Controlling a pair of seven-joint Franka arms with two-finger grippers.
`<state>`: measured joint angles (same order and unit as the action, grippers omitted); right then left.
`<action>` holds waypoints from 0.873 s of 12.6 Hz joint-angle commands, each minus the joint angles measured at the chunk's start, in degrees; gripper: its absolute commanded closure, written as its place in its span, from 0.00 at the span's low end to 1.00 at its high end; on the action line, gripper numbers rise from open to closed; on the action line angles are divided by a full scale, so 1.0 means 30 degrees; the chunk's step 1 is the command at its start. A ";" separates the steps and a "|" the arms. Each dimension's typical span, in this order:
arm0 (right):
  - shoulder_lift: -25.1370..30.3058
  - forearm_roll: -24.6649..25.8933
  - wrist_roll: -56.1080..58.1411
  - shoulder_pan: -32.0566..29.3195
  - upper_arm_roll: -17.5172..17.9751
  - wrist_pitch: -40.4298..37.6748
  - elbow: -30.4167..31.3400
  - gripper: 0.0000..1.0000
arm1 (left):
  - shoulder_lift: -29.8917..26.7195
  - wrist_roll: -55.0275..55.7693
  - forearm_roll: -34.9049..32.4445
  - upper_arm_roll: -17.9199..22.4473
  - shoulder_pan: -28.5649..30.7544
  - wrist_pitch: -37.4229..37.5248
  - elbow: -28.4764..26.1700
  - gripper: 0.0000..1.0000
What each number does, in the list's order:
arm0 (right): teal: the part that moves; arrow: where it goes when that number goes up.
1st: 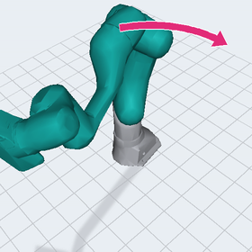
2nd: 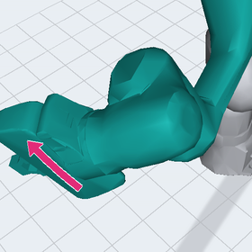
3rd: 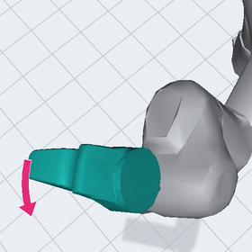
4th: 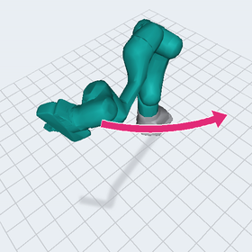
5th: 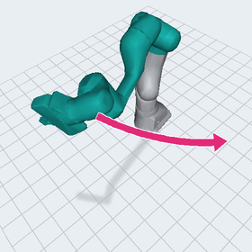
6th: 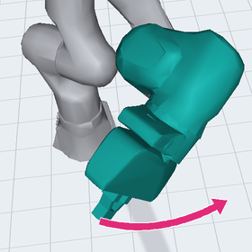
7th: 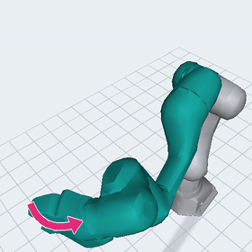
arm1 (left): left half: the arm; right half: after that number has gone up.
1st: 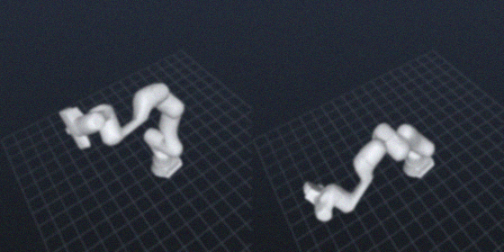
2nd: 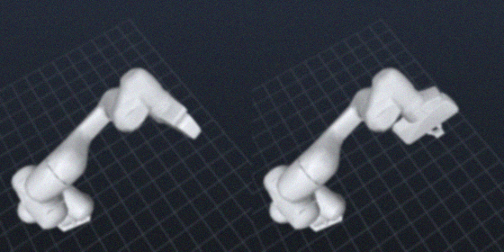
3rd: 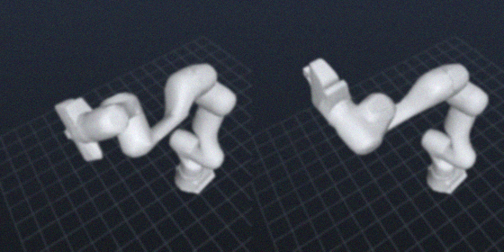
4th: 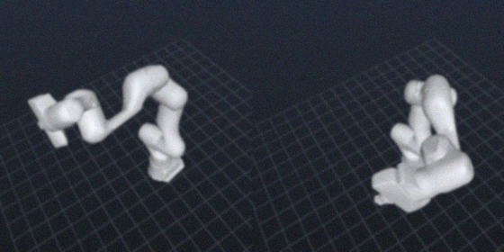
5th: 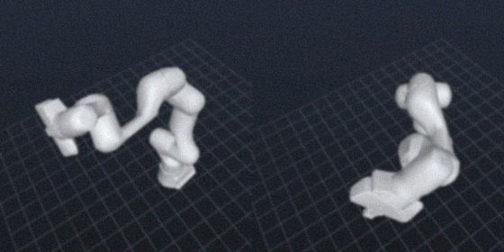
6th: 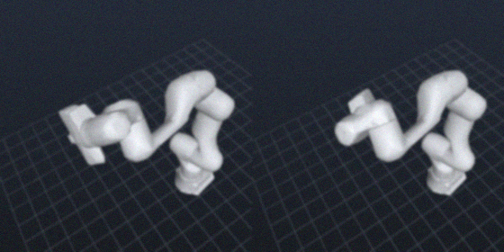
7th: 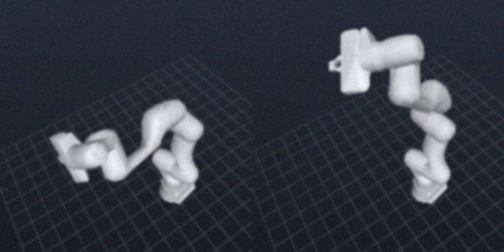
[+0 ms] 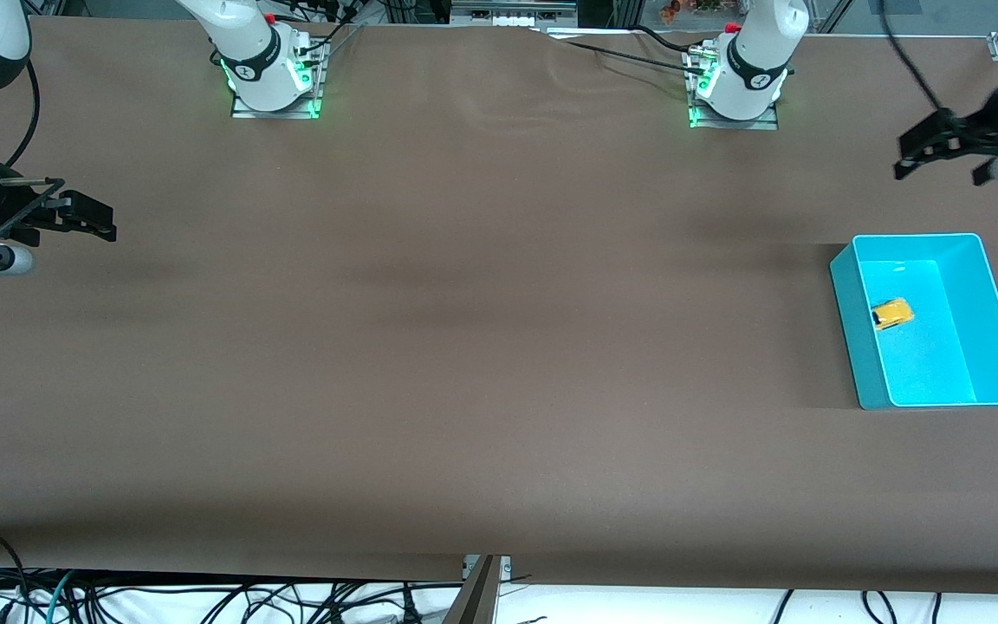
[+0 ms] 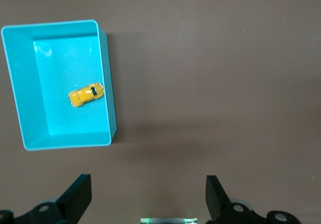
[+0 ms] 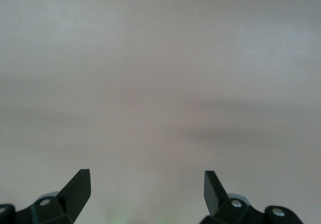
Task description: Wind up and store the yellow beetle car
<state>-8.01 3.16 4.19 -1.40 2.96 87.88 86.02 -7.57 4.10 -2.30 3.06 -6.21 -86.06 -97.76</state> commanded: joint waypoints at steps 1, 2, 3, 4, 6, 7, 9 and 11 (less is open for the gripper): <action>-0.0142 0.0031 -0.0282 -0.0091 0.0127 0.0032 -0.0401 0.00 | 0.0443 0.2876 -0.0814 -0.1106 0.0195 0.1233 0.1355 0.00; -0.0142 0.0031 -0.0282 -0.0091 0.0127 0.0033 -0.0372 0.00 | 0.0501 0.2881 -0.0786 -0.0990 0.0195 0.1235 0.1386 0.00; -0.0142 0.0031 -0.0282 -0.0062 0.0127 0.0033 -0.0372 0.00 | 0.0763 0.2736 -0.0756 -0.0960 0.0369 0.1235 0.1387 0.00; -0.0142 0.0031 -0.0282 -0.0091 0.0127 0.0033 -0.0401 0.00 | 0.0823 0.2735 -0.0698 -0.0960 0.0487 0.1235 0.1416 0.00; -0.0142 0.0031 -0.0282 -0.0091 0.0098 0.0003 -0.0372 0.00 | 0.0882 0.2647 -0.0610 -0.0931 0.0721 0.1177 0.1416 0.00; -0.0142 0.0060 -0.0282 -0.0091 0.0098 0.0032 -0.0372 0.00 | 0.0940 0.2618 -0.0494 -0.0931 0.1129 0.1147 0.1445 0.00; -0.0200 0.0031 -0.0282 -0.0121 0.0098 0.0033 -0.0401 0.00 | 0.1145 0.2618 -0.0493 -0.0960 0.1426 0.1088 0.1474 0.00; -0.0200 0.0031 -0.0282 -0.0121 0.0098 0.0032 -0.0372 0.00 | 0.1175 0.2618 -0.0435 -0.0931 0.1629 0.1088 0.1474 0.00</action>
<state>-8.04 3.16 4.18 -1.43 2.94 88.16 86.02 -5.17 12.04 -3.45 0.56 -2.08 -83.89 -95.48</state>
